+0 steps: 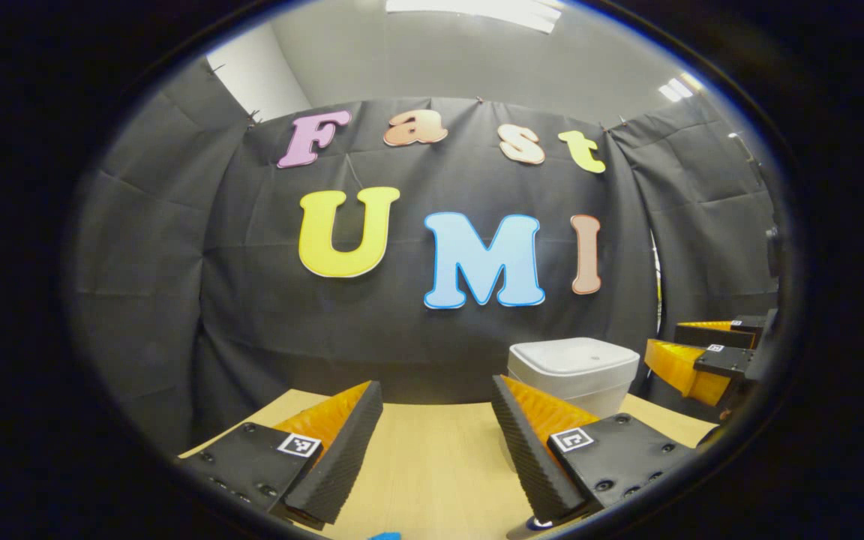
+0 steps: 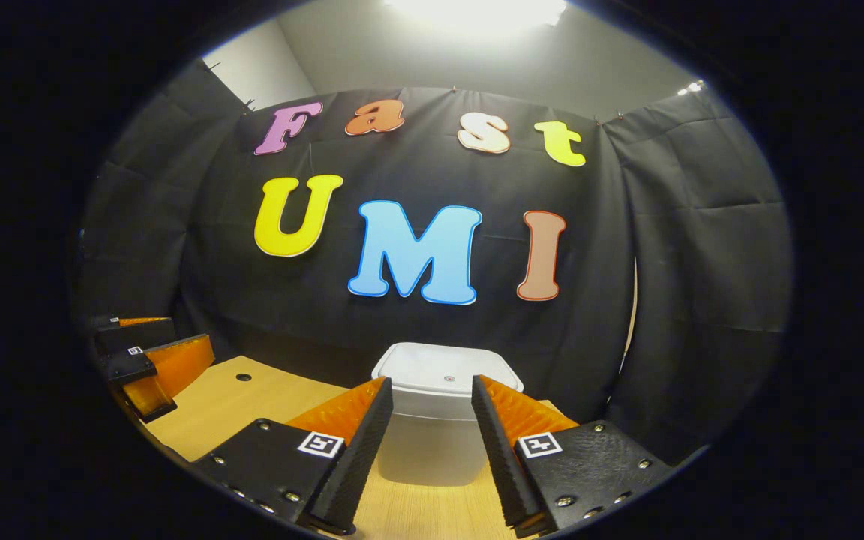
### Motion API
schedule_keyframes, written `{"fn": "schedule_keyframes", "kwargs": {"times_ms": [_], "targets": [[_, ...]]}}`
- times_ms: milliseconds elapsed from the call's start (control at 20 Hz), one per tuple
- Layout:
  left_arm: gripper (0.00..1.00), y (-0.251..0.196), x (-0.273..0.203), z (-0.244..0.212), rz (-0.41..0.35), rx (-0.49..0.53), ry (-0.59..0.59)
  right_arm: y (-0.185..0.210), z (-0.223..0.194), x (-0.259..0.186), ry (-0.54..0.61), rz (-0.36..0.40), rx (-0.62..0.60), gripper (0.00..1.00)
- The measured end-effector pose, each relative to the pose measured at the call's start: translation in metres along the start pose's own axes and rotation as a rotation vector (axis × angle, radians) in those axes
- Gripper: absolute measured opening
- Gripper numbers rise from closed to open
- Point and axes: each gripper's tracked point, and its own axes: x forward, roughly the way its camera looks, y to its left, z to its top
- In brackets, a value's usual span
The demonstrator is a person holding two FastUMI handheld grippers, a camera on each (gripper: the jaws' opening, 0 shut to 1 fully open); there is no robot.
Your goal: Press the lid of the desktop garbage bin to open it, pick up the crumpled paper on the desktop and throw it into the bin, then pick up the pop can on the desktop and drop it into the bin, and finally close the garbage bin lid.
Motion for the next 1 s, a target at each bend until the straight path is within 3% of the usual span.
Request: {"fn": "schedule_keyframes", "kwargs": {"times_ms": [50, 100, 200, 350, 400, 450, 500, 550, 900, 1000], "targets": [[0.95, 0.001, -0.001, -0.002, 0.003, -0.001, 0.000, -0.004, 0.001, -0.002, -0.006, -0.013, 0.005, 0.70], [0.95, 0.000, -0.002, -0.002, 0.004, -0.001, 0.001, 0.001, 0.000, 0.000, -0.004, -0.003, 0.012, 0.54], [0.95, 0.002, 0.000, -0.003, 0.006, 0.002, 0.002, 0.001, -0.001, 0.004, -0.002, -0.003, 0.020, 0.53], [0.95, 0.006, 0.002, -0.005, 0.014, 0.010, 0.006, 0.004, -0.002, 0.006, -0.006, 0.002, 0.026, 0.35], [0.95, 0.006, 0.003, -0.006, 0.015, 0.011, 0.007, 0.007, -0.001, 0.007, -0.008, 0.017, 0.026, 0.35], [0.92, 0.006, 0.004, -0.007, 0.013, 0.012, 0.010, -0.007, -0.007, 0.002, -0.002, -0.046, 0.013, 0.35], [0.95, 0.006, 0.005, -0.007, 0.011, 0.014, 0.010, -0.006, -0.001, 0.010, -0.016, -0.046, 0.025, 0.14], [0.95, 0.006, 0.007, -0.007, 0.009, 0.015, 0.011, 0.000, -0.001, 0.008, -0.011, -0.029, 0.041, 0.04], [0.99, 0.000, 0.014, -0.009, -0.009, 0.021, 0.016, 0.005, -0.031, 0.023, 0.085, 0.032, 0.108, 0.03], [0.95, -0.004, 0.017, -0.012, -0.017, 0.029, 0.022, 0.004, -0.036, 0.019, 0.109, 0.045, 0.104, 0.00]]}}
